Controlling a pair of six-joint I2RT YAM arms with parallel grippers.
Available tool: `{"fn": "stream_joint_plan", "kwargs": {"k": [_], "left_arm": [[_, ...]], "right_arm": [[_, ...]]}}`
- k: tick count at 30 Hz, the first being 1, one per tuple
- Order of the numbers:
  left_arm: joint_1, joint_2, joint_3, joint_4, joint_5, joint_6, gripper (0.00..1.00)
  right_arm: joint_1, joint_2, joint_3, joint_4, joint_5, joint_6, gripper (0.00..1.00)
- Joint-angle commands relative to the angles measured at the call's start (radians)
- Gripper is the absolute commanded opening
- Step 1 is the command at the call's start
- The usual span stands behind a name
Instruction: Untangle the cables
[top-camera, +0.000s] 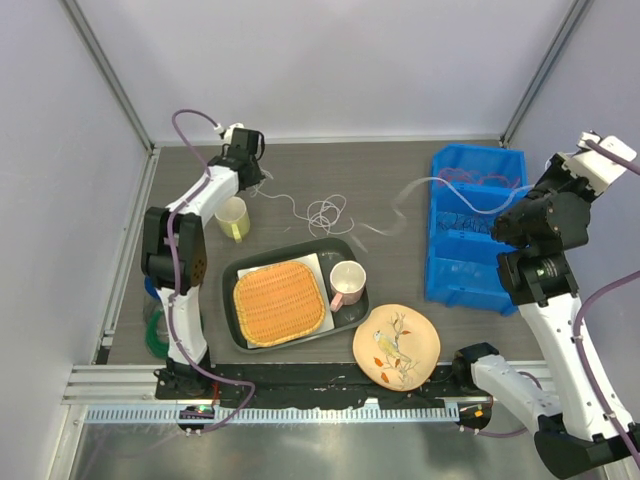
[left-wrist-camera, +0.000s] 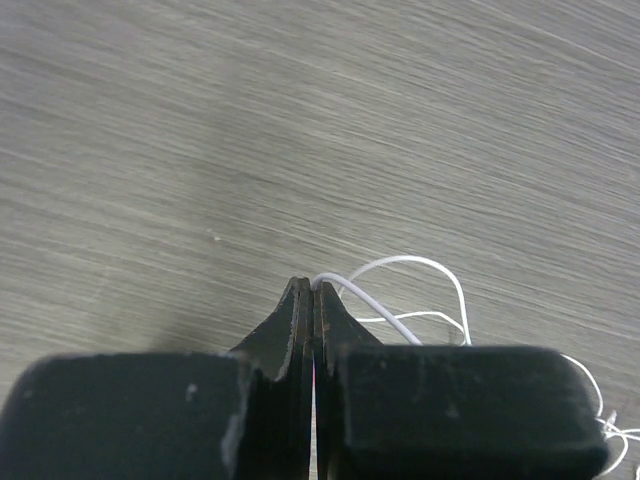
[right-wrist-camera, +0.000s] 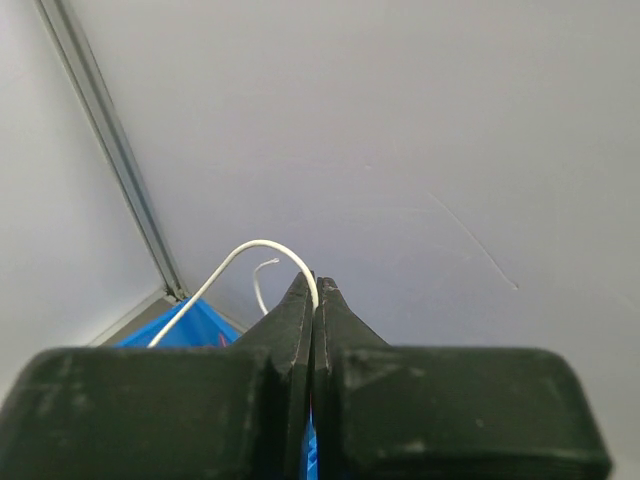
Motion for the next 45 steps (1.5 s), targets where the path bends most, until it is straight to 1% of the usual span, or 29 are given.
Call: {"fn": "stream_joint_plan", "kwargs": {"k": [1,2,3,4,5,7,8,9,10,11,12,14,15,17,19,22,26,27,28,30,31,32,34,35,37,38,41,45], "left_arm": [[0.031,-0.003,0.047,-0.043,-0.048,-0.037,0.00],[0.031,-0.007,0.040,-0.033,-0.024,-0.030,0.00],[0.031,-0.012,0.033,-0.023,0.002,-0.026,0.00],[0.032,-0.024,0.024,0.015,0.042,-0.019,0.00],[0.032,-0.032,-0.002,0.040,0.130,0.007,0.07],[0.029,-0.050,-0.027,0.106,0.227,0.024,0.18],[0.028,-0.069,-0.048,0.123,0.310,0.030,0.46],[0.028,-0.078,-0.056,0.147,0.353,0.047,0.62],[0.026,-0.089,-0.064,0.158,0.376,0.047,0.73],[0.026,-0.110,-0.075,0.164,0.404,0.052,0.95],[0.023,-0.121,-0.079,0.171,0.451,0.056,1.00],[0.017,-0.142,-0.091,0.184,0.490,0.063,1.00],[0.015,-0.162,-0.093,0.189,0.533,0.063,1.00],[0.002,-0.184,-0.101,0.192,0.562,0.067,1.00],[-0.017,-0.221,-0.111,0.191,0.578,0.075,1.00],[-0.044,-0.294,-0.174,0.209,0.573,0.075,1.00],[-0.071,-0.414,-0.347,0.264,0.602,0.082,1.00],[-0.089,-0.440,-0.377,0.264,0.610,0.098,1.00],[-0.101,-0.505,-0.445,0.267,0.611,0.108,1.00],[-0.133,-0.573,-0.516,0.301,0.598,0.127,1.00],[-0.140,-0.633,-0.579,0.313,0.596,0.129,1.00],[-0.143,-0.665,-0.608,0.325,0.601,0.127,1.00],[-0.144,-0.717,-0.663,0.341,0.596,0.135,1.00],[-0.144,-0.765,-0.674,0.344,0.578,0.138,1.00],[-0.144,-0.800,-0.700,0.350,0.562,0.141,1.00],[-0.144,-0.825,-0.707,0.350,0.556,0.142,1.00],[-0.144,-0.851,-0.730,0.358,0.548,0.145,1.00],[-0.144,-0.863,-0.733,0.346,0.525,0.150,1.00]], "right_arm": [[-0.002,0.026,-0.014,0.084,0.035,-0.035,0.01],[-0.002,0.030,-0.011,0.068,-0.029,-0.010,0.01],[-0.002,0.056,0.013,-0.016,-0.077,0.068,0.01],[-0.002,0.075,0.027,-0.058,-0.128,0.096,0.01],[-0.002,0.098,0.042,-0.124,-0.243,0.132,0.01],[0.000,0.165,0.090,-0.191,-0.391,0.217,0.01],[0.000,0.184,0.102,-0.230,-0.444,0.239,0.01],[0.000,0.199,0.123,-0.262,-0.538,0.261,0.01],[0.000,0.220,0.128,-0.271,-0.570,0.288,0.01],[-0.002,0.225,0.130,-0.273,-0.587,0.300,0.01],[0.000,0.227,0.130,-0.270,-0.597,0.313,0.01],[0.000,0.219,0.130,-0.267,-0.590,0.328,0.01],[0.000,0.212,0.130,-0.258,-0.587,0.336,0.01],[-0.002,0.186,0.136,-0.255,-0.590,0.362,0.01],[0.000,0.170,0.165,-0.255,-0.608,0.385,0.01],[-0.002,0.138,0.213,-0.258,-0.655,0.432,0.01],[0.000,0.095,0.228,-0.203,-0.744,0.471,0.01],[0.000,0.081,0.223,-0.157,-0.758,0.477,0.01],[0.000,0.080,0.222,-0.132,-0.774,0.477,0.01],[0.000,0.070,0.205,-0.043,-0.792,0.475,0.01],[0.000,0.069,0.199,-0.005,-0.804,0.469,0.01],[0.000,0.070,0.197,0.064,-0.823,0.463,0.01],[0.000,0.087,0.234,0.098,-0.832,0.456,0.01],[0.000,0.098,0.295,0.097,-0.837,0.451,0.01],[0.000,0.139,0.366,0.074,-0.847,0.445,0.01],[-0.002,0.150,0.427,0.049,-0.849,0.448,0.01],[0.000,0.181,0.493,0.034,-0.877,0.452,0.01],[0.000,0.190,0.518,0.069,-0.923,0.480,0.01]]}}
